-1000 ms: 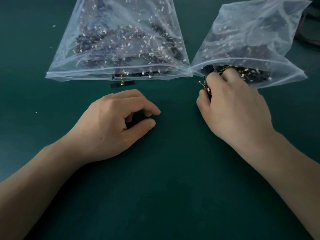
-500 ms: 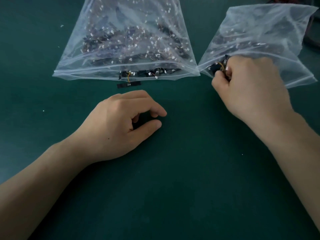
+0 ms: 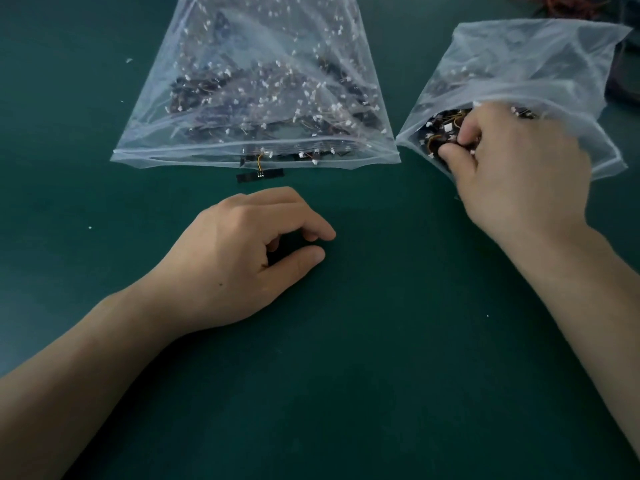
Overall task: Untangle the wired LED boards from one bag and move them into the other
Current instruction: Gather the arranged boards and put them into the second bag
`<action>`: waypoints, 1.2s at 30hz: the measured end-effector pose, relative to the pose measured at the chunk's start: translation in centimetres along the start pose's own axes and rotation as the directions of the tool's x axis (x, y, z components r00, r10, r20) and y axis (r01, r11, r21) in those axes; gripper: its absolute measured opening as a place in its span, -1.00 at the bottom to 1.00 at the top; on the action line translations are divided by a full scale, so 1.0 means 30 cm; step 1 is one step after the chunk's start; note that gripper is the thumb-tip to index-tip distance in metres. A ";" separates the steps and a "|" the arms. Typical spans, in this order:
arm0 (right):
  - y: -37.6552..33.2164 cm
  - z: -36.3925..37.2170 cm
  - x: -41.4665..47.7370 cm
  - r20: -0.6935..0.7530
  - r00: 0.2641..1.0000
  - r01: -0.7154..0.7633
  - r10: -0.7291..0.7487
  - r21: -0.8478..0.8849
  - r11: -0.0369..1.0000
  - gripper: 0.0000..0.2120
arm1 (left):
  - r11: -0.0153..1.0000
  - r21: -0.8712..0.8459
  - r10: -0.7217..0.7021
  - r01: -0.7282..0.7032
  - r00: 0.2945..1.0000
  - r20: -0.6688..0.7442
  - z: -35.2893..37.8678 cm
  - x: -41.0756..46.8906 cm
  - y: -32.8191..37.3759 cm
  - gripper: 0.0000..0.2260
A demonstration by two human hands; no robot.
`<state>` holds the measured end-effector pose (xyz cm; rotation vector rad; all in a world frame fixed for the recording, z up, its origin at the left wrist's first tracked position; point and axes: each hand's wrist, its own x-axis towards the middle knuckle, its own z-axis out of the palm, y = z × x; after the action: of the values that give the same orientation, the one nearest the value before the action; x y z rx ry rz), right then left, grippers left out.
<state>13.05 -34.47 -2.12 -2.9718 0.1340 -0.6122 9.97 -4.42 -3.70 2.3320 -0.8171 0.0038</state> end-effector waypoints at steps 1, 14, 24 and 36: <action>-0.006 -0.004 -0.007 0.019 1.000 0.004 -0.004 0.004 1.000 -0.77 | 1.000 0.000 0.000 0.000 1.000 0.001 0.000 -0.001 0.001 -0.87; 0.007 -0.014 -0.047 0.072 0.996 0.031 -0.043 0.166 0.986 -0.73 | 1.000 0.003 -0.004 0.004 1.000 0.014 -0.003 -0.001 -0.001 -0.85; -0.008 -0.043 -0.059 0.167 0.984 0.031 -0.060 0.168 0.985 -0.69 | 1.000 -0.007 -0.005 0.005 1.000 0.014 -0.007 -0.002 0.005 -0.85; -0.004 -0.055 -0.074 0.032 0.997 0.075 -0.076 0.019 0.997 -0.91 | 1.000 -0.014 -0.004 0.004 1.000 0.014 -0.009 -0.002 0.008 -0.85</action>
<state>10.37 -34.26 -1.45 -2.9793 0.0131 -0.5697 9.85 -4.37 -3.35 2.3226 -0.8169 -0.0195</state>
